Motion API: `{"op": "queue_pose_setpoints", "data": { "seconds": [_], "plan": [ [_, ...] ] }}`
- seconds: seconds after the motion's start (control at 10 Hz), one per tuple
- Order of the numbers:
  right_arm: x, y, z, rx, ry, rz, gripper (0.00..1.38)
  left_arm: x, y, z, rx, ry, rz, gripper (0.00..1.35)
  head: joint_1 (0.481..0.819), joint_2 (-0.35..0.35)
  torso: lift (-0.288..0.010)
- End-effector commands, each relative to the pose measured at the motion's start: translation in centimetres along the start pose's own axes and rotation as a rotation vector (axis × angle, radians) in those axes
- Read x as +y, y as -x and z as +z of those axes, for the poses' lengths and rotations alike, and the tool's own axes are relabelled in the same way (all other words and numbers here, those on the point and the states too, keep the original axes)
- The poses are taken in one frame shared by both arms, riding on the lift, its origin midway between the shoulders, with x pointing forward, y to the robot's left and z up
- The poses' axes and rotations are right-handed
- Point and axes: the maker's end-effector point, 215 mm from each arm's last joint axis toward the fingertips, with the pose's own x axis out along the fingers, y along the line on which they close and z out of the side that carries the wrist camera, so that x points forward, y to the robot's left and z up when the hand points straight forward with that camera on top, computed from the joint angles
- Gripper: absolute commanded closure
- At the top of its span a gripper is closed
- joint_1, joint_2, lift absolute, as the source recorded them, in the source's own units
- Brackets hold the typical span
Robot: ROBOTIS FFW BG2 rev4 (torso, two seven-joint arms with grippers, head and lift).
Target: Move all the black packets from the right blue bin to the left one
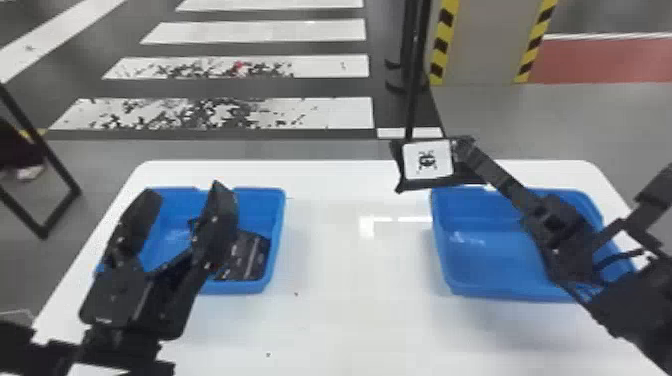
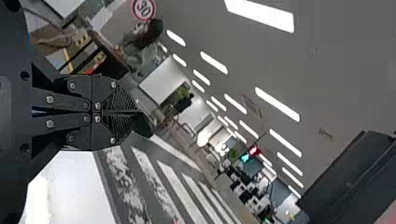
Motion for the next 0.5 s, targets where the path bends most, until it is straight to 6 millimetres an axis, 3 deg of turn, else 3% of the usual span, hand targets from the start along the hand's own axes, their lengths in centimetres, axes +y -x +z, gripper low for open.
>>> {"op": "queue_pose_setpoints", "data": {
  "seconds": [0.0, 0.4],
  "plan": [
    [3.9, -1.8, 0.4, -0.016, -0.076, 0.122, 1.22, -1.4, -0.6, -1.4, 0.035, 0.152, -0.034, 0.08, 0.682, 0.072, -0.140],
    [10.5, -4.2, -1.1, 0.012, -0.187, 0.320, 1.22, -7.1, -1.8, -3.0, 0.100, 0.504, -0.184, 0.06, 0.643, 0.080, -0.140]
  ]
}}
